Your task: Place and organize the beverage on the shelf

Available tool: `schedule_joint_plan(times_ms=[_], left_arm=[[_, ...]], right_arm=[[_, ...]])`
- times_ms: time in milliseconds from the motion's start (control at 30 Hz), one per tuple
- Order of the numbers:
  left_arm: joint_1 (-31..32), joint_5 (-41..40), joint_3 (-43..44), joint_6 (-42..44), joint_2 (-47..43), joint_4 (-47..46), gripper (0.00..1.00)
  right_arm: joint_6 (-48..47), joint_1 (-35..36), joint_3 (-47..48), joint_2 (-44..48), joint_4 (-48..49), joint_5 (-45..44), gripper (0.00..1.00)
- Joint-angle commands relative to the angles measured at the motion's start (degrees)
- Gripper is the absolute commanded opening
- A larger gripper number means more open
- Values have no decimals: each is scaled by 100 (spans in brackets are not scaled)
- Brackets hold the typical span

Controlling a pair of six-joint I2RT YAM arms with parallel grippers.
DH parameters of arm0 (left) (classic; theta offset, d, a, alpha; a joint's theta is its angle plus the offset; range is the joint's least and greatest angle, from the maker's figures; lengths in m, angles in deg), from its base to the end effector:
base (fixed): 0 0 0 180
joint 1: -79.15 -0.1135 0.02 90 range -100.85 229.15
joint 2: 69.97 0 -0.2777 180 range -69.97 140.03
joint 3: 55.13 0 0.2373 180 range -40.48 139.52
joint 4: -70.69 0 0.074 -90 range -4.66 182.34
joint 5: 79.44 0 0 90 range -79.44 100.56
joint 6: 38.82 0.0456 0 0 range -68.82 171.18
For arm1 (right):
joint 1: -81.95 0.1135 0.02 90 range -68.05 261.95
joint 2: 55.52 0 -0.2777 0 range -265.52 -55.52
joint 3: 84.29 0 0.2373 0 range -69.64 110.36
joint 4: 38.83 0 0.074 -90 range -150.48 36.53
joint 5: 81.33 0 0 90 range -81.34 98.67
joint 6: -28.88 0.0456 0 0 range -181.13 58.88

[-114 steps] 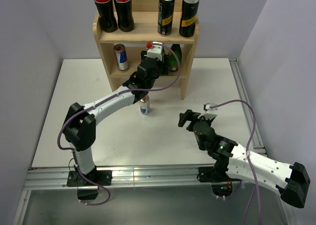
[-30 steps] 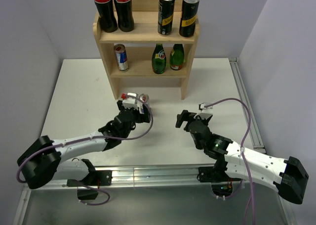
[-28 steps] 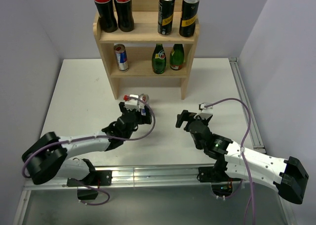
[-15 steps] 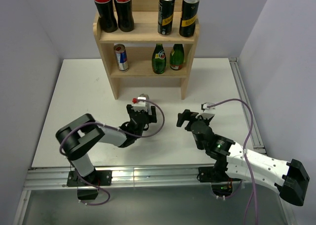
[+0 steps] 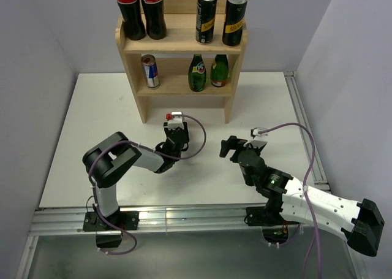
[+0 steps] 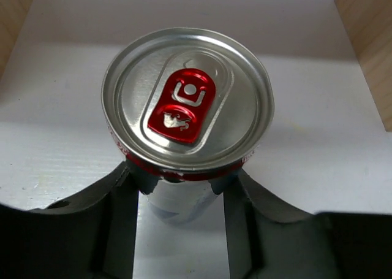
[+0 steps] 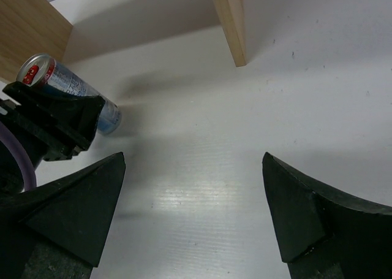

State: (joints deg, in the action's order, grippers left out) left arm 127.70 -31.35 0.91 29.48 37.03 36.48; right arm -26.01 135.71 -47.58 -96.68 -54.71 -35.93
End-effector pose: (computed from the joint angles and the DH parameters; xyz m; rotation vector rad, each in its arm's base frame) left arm 0.2572 -0.2452 0.1636 -0.0770 1.7896 -0.1972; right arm 0.1129 0.0999 0.2409 0.2110 1.8221 0.3428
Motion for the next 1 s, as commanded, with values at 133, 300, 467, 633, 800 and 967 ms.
schedule_joint_plan(times_ms=[133,300,467,633,800,967], left_arm=[[-57,156,300,296,-1276,1140,0],[-83,280,886,648,-2481,2011,0],[-276,517,1643,1017,-2939,2715,0],[-584,772,2583,1368,-2633,2891,0],[-944,1097,3402,1370,-2132,3119,0],[-1155,1256,3771,1413,-1569,3102,0]], right_arm=[[66,30,-18,30,70,-181,100],[66,30,8,-67,88,-172,100],[48,30,17,-93,106,-146,100],[48,30,44,-146,106,-163,100],[66,30,8,-67,97,-181,100],[66,38,8,-49,71,-216,100]])
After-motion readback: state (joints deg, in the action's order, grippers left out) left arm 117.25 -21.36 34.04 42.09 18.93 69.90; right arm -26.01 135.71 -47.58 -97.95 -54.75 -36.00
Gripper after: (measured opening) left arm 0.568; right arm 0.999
